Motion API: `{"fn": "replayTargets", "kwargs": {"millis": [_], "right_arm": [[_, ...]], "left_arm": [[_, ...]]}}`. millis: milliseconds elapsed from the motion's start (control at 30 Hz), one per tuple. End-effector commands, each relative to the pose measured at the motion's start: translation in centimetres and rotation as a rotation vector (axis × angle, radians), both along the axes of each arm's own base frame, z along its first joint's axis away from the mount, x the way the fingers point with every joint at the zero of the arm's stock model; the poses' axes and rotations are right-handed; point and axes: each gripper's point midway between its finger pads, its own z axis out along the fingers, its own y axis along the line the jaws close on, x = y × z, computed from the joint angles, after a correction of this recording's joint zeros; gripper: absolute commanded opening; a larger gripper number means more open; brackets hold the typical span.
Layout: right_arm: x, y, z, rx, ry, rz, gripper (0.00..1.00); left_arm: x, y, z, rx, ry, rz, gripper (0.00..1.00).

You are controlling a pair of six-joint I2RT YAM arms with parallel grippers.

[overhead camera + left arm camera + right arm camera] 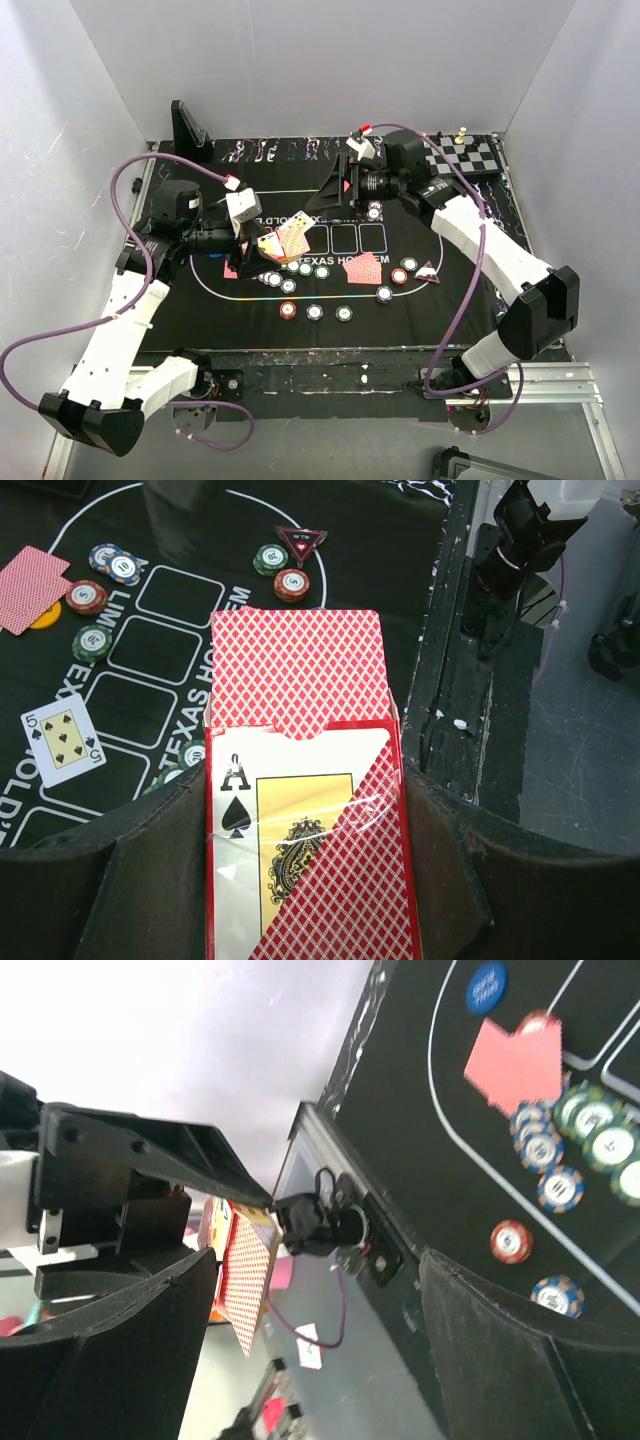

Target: Distribute texas hold em gaming equipment

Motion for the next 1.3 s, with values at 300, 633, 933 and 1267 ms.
{"fn": "replayTargets", "kwargs": {"millis": [300,633,933,1267], "right_arm": [[-6.5,4.3,2.1,0.112,0.030,0.228,0.90],[-7.2,5.4,-0.4,0.156,0.143,0.260,0.85],[-6.7,5.5,-1.7,0.125,0.187,0.266,0.52],[-5.6,3.6,-1.5,0.150,0.196,0.223,0.42]], "left_arm": [[1.1,-0.3,0.7,-0.011,-0.067,-0.005,0.00],[1.3,-0.3,1.0,-0.012,-0.079,-0.007,0.00],[1.3,-0.5,1.7,-0.026,-0.083,-0.010,0.00],[1.1,-0.5,2.0,-0.036,-0.084,-0.013,0.00]]}}
